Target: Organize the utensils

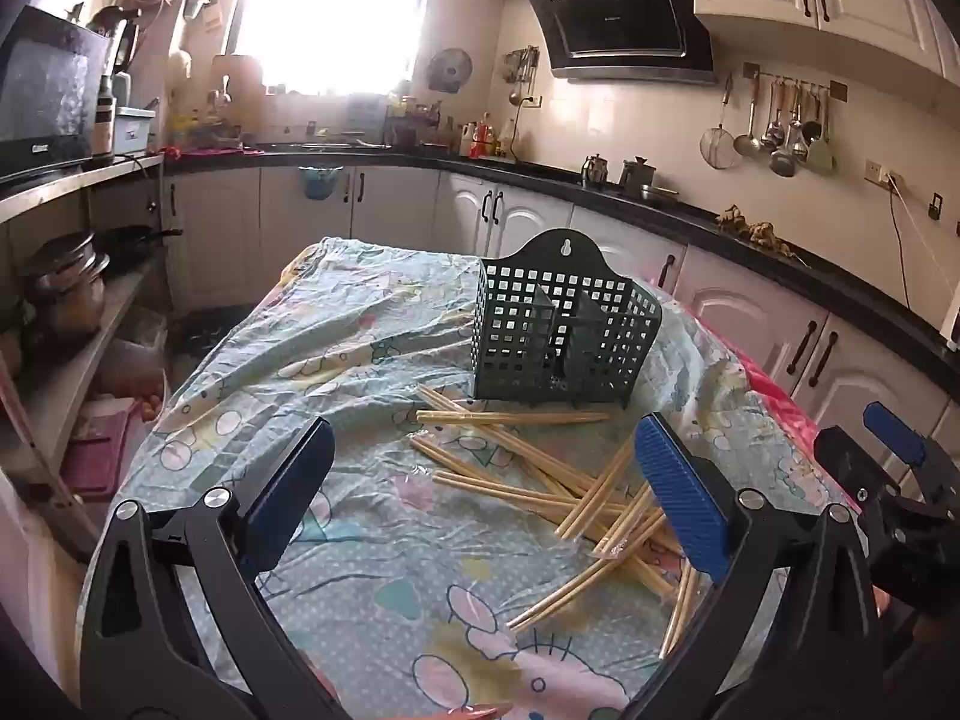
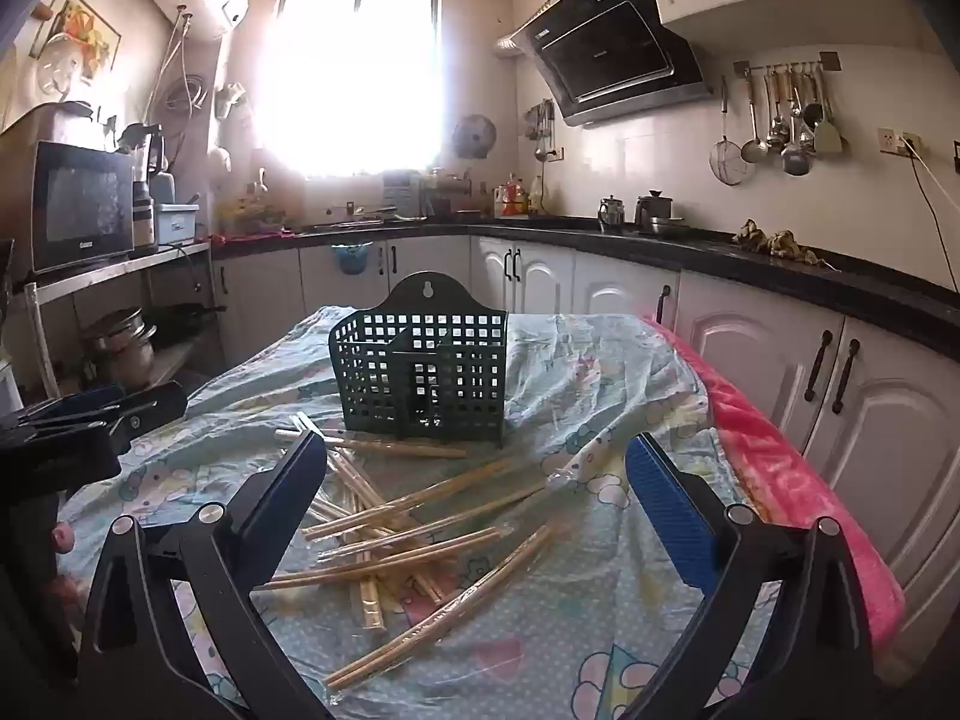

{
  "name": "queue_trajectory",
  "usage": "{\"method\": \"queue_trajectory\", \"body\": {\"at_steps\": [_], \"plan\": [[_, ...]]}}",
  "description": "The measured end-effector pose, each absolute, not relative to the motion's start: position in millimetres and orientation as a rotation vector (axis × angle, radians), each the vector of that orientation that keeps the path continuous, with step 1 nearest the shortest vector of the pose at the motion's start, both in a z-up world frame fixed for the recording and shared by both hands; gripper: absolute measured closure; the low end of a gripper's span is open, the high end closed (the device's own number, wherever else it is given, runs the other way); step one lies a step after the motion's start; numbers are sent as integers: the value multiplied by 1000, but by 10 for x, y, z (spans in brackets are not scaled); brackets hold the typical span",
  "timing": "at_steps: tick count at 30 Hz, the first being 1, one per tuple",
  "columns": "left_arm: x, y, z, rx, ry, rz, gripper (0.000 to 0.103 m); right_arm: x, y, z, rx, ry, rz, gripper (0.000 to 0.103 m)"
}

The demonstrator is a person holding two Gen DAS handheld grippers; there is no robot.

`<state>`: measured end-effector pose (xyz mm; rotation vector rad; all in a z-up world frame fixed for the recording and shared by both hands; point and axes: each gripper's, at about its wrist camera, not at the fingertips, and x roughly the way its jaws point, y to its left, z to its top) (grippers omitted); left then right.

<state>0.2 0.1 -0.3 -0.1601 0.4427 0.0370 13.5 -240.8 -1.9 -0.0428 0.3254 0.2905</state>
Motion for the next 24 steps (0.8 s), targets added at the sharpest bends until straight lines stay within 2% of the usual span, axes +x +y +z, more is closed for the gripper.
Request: {"method": "queue_trajectory", "body": {"at_steps": [24], "plan": [[-54, 29, 52, -150, 416, 48, 11, 60, -2384, -27, -33, 304, 323, 6]]}}
